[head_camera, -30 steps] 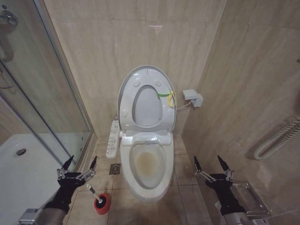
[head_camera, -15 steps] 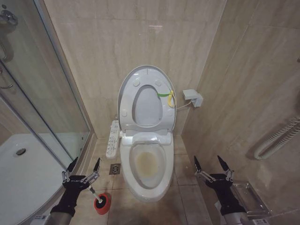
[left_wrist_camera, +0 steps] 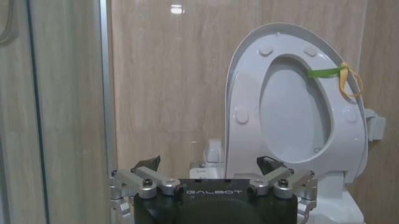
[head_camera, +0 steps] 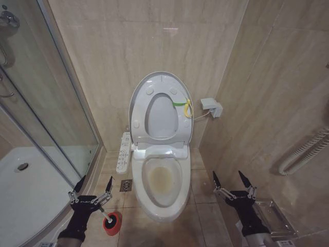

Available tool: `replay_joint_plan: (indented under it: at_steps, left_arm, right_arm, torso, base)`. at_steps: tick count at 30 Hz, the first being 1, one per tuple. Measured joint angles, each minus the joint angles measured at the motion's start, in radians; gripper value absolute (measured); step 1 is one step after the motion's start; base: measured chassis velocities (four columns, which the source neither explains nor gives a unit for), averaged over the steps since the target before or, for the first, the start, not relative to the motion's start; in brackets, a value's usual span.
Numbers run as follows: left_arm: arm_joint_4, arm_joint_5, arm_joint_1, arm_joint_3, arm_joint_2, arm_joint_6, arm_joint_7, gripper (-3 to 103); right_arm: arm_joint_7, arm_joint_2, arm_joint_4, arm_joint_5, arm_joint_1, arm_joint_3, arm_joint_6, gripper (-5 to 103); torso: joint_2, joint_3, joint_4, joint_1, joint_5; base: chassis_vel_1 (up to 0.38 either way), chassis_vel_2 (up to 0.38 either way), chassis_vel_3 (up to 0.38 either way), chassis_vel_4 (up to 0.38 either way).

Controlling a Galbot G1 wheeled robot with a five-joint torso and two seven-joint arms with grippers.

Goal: Open the toilet lid, clean the toilet bowl with a toilet brush, close the toilet lid, and flush.

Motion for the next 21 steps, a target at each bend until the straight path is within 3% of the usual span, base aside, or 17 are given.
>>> replay_joint_plan:
  at_steps: [21]
  left_arm:
    - [-0.082, 0.04, 0.106, -0.035, -0.039, -0.028, -0.025, 100]
  right_arm:
    - [0.0, 0.0, 0.0, 0.0, 0.0, 0.0, 0.0, 100]
  torso:
    - [-0.001, 0.0, 0.0, 0.0, -0.0001]
  base:
    - [0.0, 0.0, 0.0, 0.0]
